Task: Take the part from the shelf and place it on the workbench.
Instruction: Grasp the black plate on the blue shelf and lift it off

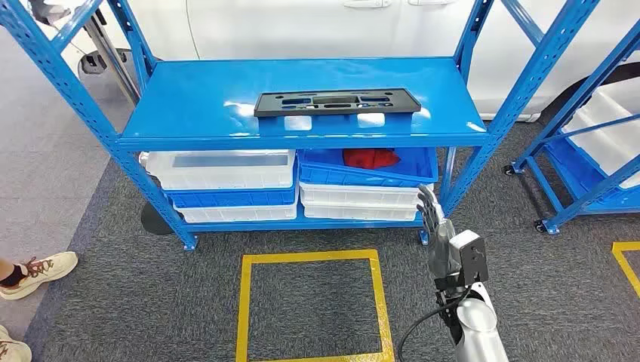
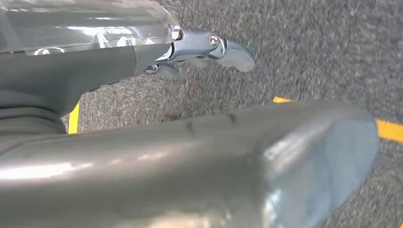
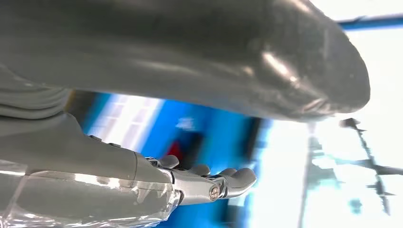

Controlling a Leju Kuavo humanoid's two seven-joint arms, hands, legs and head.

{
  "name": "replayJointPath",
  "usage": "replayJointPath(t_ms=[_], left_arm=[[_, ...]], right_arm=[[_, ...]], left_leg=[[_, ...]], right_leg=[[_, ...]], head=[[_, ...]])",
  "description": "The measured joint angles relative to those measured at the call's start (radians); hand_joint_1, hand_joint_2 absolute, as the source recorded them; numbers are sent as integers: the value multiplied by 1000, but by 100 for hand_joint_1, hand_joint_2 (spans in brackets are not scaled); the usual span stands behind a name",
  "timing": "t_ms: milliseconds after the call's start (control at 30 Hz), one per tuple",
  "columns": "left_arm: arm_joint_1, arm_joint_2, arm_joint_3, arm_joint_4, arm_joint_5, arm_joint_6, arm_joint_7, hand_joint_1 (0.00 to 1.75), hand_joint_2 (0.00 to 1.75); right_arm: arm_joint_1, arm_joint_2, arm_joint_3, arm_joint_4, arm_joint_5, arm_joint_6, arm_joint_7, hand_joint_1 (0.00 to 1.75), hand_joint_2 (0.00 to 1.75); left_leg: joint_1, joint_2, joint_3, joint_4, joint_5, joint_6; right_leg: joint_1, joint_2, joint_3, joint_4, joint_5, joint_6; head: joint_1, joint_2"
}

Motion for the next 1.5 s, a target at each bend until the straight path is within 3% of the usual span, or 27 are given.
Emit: replayJointPath(t_ms=[67,100,167,200,233,267,300,333,400,433,533,600,700,733,767,833,900,933,1067,1133,1200,1233,1267,1300,1367,1400,1500], left_arm=[[-2,-1,10,1,-7,0,-3,0,0],[-5,-2,21,3,-13,0,-5,0,0],[-9,-2,41,6,-26,-1,-10,0,0],[-9,-3,52,8,-32,-1,-11,0,0],[-10,-3,62,10,-39,-2,-13,0,0],[-11,-3,73,12,-45,-2,-14,0,0],[-12,-4,83,15,-51,-3,-16,0,0],[-13,-5,93,17,-58,-4,-18,0,0],[-19,-7,113,23,-70,-5,-22,0,0],[-21,-8,123,25,-76,-5,-24,0,0],[-25,-8,154,31,-96,-7,-31,0,0],[-27,-9,173,35,-108,-9,-36,0,0],[-28,-9,200,41,-125,-12,-43,0,0],[-28,-10,208,43,-131,-12,-47,0,0],[-27,-10,214,44,-136,-13,-49,0,0],[-27,-10,224,46,-142,-14,-53,0,0],[-29,-10,232,49,-144,-15,-55,0,0],[-30,-10,235,50,-145,-15,-55,0,0],[-33,-11,240,52,-145,-15,-57,0,0],[-34,-11,241,53,-148,-14,-59,0,0],[-35,-11,243,56,-154,-9,-64,0,0],[-35,-11,244,59,-156,-6,-67,0,0],[-34,-11,246,61,-158,-4,-68,0,0],[-34,-11,248,63,-158,-3,-69,0,0],[-34,-13,251,65,-159,-6,-69,0,0],[-34,-15,253,66,-158,-9,-69,0,0],[-36,-19,255,68,-152,-15,-68,0,0]], right_arm=[[-5,-4,12,-37,-9,4,-10,0,0],[-10,-7,23,-72,-17,8,-19,0,0],[-17,-14,46,-139,-34,14,-37,0,0],[-18,-18,57,-170,-43,18,-46,0,0],[-20,-21,69,-202,-51,21,-54,0,0],[-23,-25,82,-233,-59,25,-63,0,0],[-27,-28,95,-267,-67,28,-72,0,0],[-33,-31,108,-299,-75,31,-80,0,0],[-45,-37,132,-365,-91,39,-98,0,0],[-49,-40,144,-398,-99,43,-107,0,0],[-55,-48,177,-499,-127,60,-134,0,0],[-61,-50,196,-560,-147,77,-152,0,0],[-66,-51,217,-634,-177,107,-177,0,0],[-66,-51,221,-654,-187,119,-186,0,0],[-66,-51,224,-671,-195,129,-193,0,0],[-66,-51,227,-699,-205,143,-202,0,0],[-66,-51,228,-719,-207,149,-205,0,0],[-65,-51,228,-727,-207,150,-205,0,0],[-63,-52,228,-748,-208,150,-205,0,0],[-61,-55,228,-756,-212,151,-205,0,0],[-55,-59,228,-759,-219,152,-205,0,0],[-50,-61,227,-758,-223,153,-205,0,0],[-47,-64,227,-758,-225,154,-205,0,0],[-45,-65,227,-758,-225,156,-205,0,0],[-41,-66,227,-757,-216,160,-205,0,0],[-38,-66,227,-755,-211,158,-205,0,0],[-32,-68,227,-741,-210,136,-205,0,0]], left_leg=[[2,0,2,-5,4,7],[4,0,4,-9,7,13],[2,0,2,-9,7,19],[1,-1,2,-9,7,20],[-1,-1,3,-8,6,21],[-2,-2,4,-8,5,21],[-3,-3,6,-7,3,21],[-3,-4,9,-6,1,19],[-7,-6,8,-3,-4,13],[-8,-6,6,-2,-7,9],[-8,-6,7,1,-13,-8],[-6,-4,-11,49,-42,-19],[4,-2,-112,243,-121,-32],[6,-2,-140,286,-126,-35],[9,-2,-150,292,-111,-37],[13,-1,-112,188,-31,-38],[11,0,-54,61,21,-31],[9,1,-37,25,26,-25],[6,-2,-17,2,10,6],[6,-2,-3,-2,4,19],[2,-3,4,-2,-5,27],[-1,-3,9,-2,-10,29],[-4,-4,16,-2,-16,30],[-7,-5,25,-2,-23,30],[-12,-6,47,-2,-39,29],[-14,-7,56,-2,-46,26],[-16,-6,68,4,-59,10]], right_leg=[[-1,1,-10,25,-19,3],[-1,2,-29,66,-45,6],[-2,4,-91,199,-111,9],[-2,4,-122,259,-131,9],[-2,4,-138,290,-133,9],[-2,4,-135,279,-113,8],[-2,4,-113,230,-78,5],[-1,4,-80,156,-38,0],[3,5,-26,36,5,-9],[6,6,-15,9,8,-13],[4,7,-10,-3,5,-24],[-2,6,0,-11,4,-34],[-3,3,11,-13,-5,-40],[-3,3,15,-13,-9,-39],[-3,3,20,-12,-13,-38],[-5,4,37,-12,-25,-32],[-3,4,51,-12,-38,-21],[-2,5,55,-12,-43,-14],[-4,5,56,11,-48,11],[-6,5,11,97,-85,16],[-5,5,-74,229,-135,16],[-4,5,-112,276,-144,15],[-3,5,-134,290,-133,13],[-2,5,-136,264,-101,8],[7,5,-97,135,-6,-9],[13,5,-77,76,15,-17],[21,8,-54,15,6,-35]], head=[[0,0],[0,0],[0,0],[0,0],[0,0],[0,0],[0,0],[0,0],[0,0],[0,0],[0,0],[0,0],[0,0],[0,0],[0,0],[0,0],[0,0],[0,0],[0,0],[0,0],[0,0],[0,0],[0,0],[0,0],[0,0],[0,0],[0,0]])
